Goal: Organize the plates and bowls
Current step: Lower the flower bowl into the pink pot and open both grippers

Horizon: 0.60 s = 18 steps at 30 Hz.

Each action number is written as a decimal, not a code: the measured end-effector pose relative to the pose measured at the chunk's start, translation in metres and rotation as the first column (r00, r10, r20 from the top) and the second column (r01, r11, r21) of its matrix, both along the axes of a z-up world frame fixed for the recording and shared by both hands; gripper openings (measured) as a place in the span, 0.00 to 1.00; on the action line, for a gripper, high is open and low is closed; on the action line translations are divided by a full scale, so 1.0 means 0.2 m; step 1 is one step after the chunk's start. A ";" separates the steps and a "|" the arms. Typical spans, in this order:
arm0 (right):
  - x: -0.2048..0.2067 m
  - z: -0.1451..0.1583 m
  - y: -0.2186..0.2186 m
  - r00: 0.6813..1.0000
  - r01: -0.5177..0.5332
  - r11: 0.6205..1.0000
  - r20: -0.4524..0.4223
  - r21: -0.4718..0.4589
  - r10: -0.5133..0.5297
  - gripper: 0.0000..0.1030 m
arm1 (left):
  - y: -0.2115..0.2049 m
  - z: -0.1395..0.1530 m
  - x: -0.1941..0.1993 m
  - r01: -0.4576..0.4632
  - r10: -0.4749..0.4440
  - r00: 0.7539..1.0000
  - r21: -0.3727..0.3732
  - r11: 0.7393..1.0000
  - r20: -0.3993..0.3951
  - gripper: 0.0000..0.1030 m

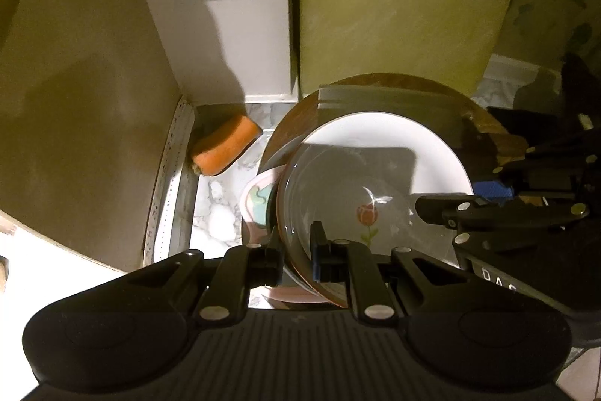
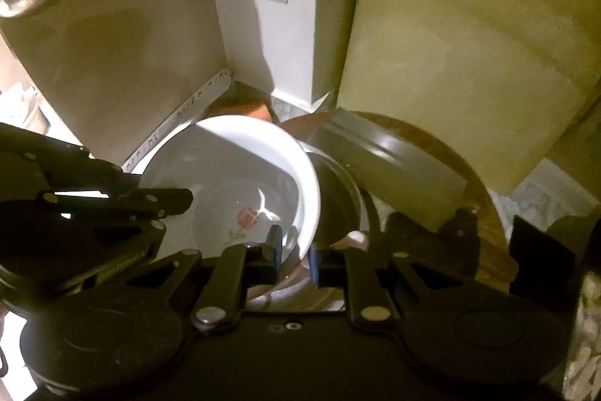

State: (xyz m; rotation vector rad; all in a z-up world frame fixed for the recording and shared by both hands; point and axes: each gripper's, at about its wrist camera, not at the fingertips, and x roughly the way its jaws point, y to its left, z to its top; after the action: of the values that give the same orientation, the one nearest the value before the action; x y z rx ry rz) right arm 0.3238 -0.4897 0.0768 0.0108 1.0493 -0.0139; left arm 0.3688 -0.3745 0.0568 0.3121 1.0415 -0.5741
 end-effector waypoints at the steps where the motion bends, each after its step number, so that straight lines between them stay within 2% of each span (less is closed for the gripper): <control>1: 0.01 -0.01 0.00 1.000 -0.001 1.000 -0.007 0.006 0.001 0.14 | 0.00 -0.01 0.01 0.001 -0.001 1.000 0.004 1.000 -0.002 0.12; 7: 0.04 -0.05 0.00 1.000 -0.014 1.000 -0.022 0.017 0.014 0.14 | 0.01 -0.03 0.01 0.000 0.000 1.000 0.010 1.000 0.008 0.12; 14: 0.05 -0.06 0.01 0.998 -0.050 0.999 -0.026 0.000 0.050 0.14 | 0.02 -0.03 0.01 0.010 -0.011 0.999 0.019 1.000 0.032 0.14; 16: 0.05 -0.06 0.03 0.998 -0.061 0.998 -0.021 -0.029 0.060 0.14 | 0.04 -0.02 0.01 0.011 -0.011 0.999 0.008 1.000 0.036 0.16; 18: 0.04 -0.07 0.03 0.998 -0.064 0.997 -0.025 -0.040 0.064 0.09 | 0.05 -0.01 0.01 0.012 -0.012 0.999 0.000 1.000 0.032 0.16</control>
State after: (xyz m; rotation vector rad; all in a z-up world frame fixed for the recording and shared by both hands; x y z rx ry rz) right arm 0.3327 -0.4831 0.0634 -0.0604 1.0720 0.0225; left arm 0.3708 -0.3650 0.0549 0.3268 1.0089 -0.5781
